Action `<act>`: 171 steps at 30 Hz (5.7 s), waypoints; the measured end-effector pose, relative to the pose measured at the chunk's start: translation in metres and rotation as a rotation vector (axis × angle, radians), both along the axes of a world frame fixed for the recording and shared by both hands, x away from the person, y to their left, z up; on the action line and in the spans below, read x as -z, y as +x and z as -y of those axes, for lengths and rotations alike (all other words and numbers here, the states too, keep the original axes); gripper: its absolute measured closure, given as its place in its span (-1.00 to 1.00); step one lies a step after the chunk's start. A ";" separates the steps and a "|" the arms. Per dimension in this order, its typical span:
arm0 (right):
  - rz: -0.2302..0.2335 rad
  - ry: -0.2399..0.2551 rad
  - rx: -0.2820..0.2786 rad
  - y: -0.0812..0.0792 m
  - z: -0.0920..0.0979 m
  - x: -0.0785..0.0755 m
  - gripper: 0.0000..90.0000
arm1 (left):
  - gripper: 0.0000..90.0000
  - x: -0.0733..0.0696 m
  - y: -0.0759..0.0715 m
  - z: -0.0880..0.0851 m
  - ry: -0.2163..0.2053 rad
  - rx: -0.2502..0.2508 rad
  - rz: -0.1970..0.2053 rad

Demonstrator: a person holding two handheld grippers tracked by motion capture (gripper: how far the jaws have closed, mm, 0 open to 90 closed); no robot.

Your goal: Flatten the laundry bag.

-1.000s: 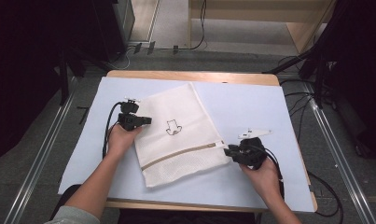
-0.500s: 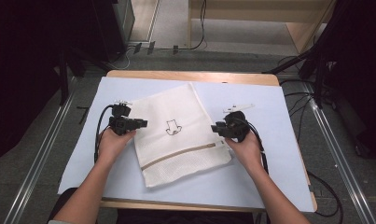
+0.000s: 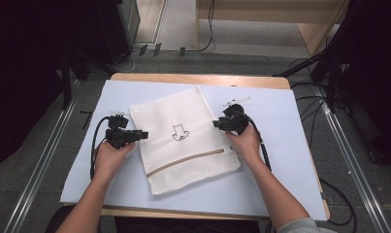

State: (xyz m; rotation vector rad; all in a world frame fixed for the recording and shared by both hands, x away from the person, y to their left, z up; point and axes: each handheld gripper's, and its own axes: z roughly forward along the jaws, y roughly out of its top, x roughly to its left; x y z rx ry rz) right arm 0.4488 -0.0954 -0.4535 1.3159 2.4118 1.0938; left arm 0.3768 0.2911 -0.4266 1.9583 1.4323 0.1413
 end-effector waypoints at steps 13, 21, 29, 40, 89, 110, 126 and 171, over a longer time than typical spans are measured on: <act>-0.019 -0.026 0.018 0.003 -0.011 0.015 0.94 | 0.42 0.006 0.001 -0.009 0.000 -0.024 -0.014; -0.033 -0.017 0.036 0.003 -0.006 0.013 0.99 | 0.42 0.009 0.006 -0.005 -0.002 -0.012 -0.017; -0.031 -0.005 0.127 -0.003 0.021 0.014 0.98 | 0.43 0.011 0.013 0.007 0.005 0.015 -0.016; -0.034 -0.003 0.241 -0.014 0.061 0.017 0.88 | 0.47 0.016 0.028 0.030 0.004 0.078 -0.028; -0.076 0.009 0.082 -0.133 0.065 -0.009 0.91 | 0.74 -0.024 0.018 0.077 0.018 0.228 0.046; -0.094 -0.047 0.063 -0.136 0.057 0.001 0.85 | 0.71 -0.018 -0.014 0.156 0.029 0.451 0.000; -0.151 -0.063 0.022 -0.136 0.049 0.009 1.00 | 0.71 0.001 -0.023 0.216 0.052 0.573 -0.043; -0.141 -0.051 0.012 -0.138 0.043 0.005 1.00 | 0.97 0.031 -0.013 0.256 -0.034 0.533 -0.250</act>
